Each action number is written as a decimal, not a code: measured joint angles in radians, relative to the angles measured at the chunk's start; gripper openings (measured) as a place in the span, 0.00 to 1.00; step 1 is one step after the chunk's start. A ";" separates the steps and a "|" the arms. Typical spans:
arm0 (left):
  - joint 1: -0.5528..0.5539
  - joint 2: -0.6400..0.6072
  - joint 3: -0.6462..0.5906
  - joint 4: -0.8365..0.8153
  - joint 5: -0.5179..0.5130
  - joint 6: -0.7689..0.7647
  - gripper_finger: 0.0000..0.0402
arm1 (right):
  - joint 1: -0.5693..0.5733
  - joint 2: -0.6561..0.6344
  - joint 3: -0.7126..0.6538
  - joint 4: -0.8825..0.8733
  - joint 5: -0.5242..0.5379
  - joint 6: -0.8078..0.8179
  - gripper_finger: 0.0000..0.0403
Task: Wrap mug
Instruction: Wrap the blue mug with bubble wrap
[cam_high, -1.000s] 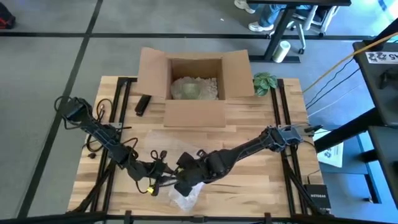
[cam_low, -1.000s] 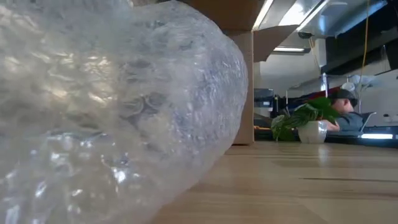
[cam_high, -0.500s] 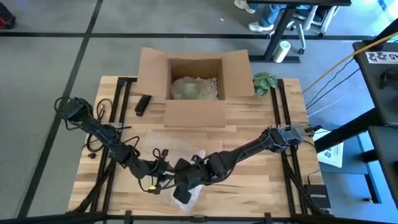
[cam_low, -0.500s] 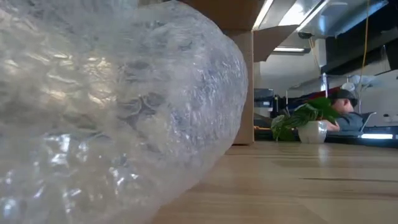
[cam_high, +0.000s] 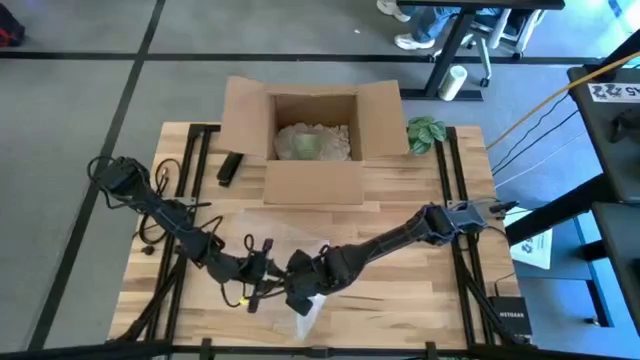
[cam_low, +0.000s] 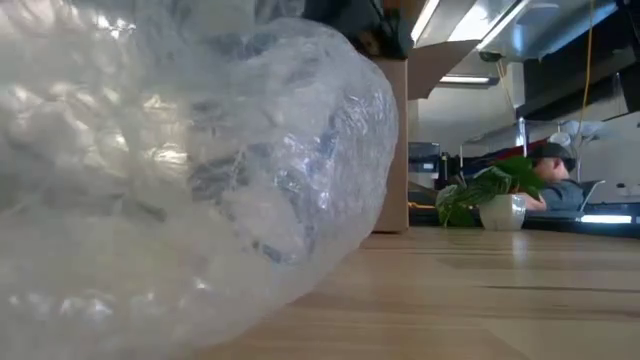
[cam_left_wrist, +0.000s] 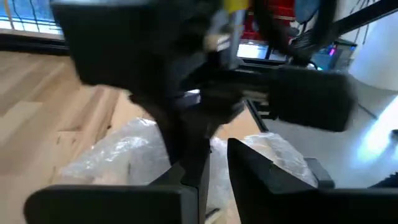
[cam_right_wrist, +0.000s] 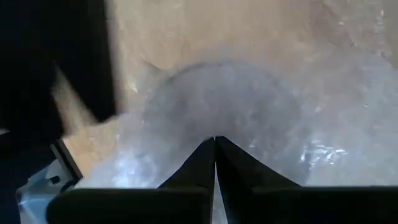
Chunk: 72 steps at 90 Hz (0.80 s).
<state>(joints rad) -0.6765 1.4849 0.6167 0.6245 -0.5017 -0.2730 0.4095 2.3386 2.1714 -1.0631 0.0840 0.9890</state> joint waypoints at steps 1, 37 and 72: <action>-0.003 0.000 0.000 -0.004 0.000 -0.005 0.10 | 0.000 0.000 -0.005 0.004 -0.006 0.001 0.00; -0.092 0.000 0.000 -0.233 -0.069 -0.188 0.10 | -0.012 0.000 -0.112 0.181 -0.143 0.002 0.00; -0.192 -0.009 -0.001 -0.802 -0.300 -0.618 0.10 | -0.024 0.009 -0.110 0.176 -0.173 -0.002 0.00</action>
<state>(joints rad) -0.8685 1.4756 0.6153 -0.1775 -0.8018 -0.8906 0.3855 2.3473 2.0611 -0.8872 -0.0887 0.9872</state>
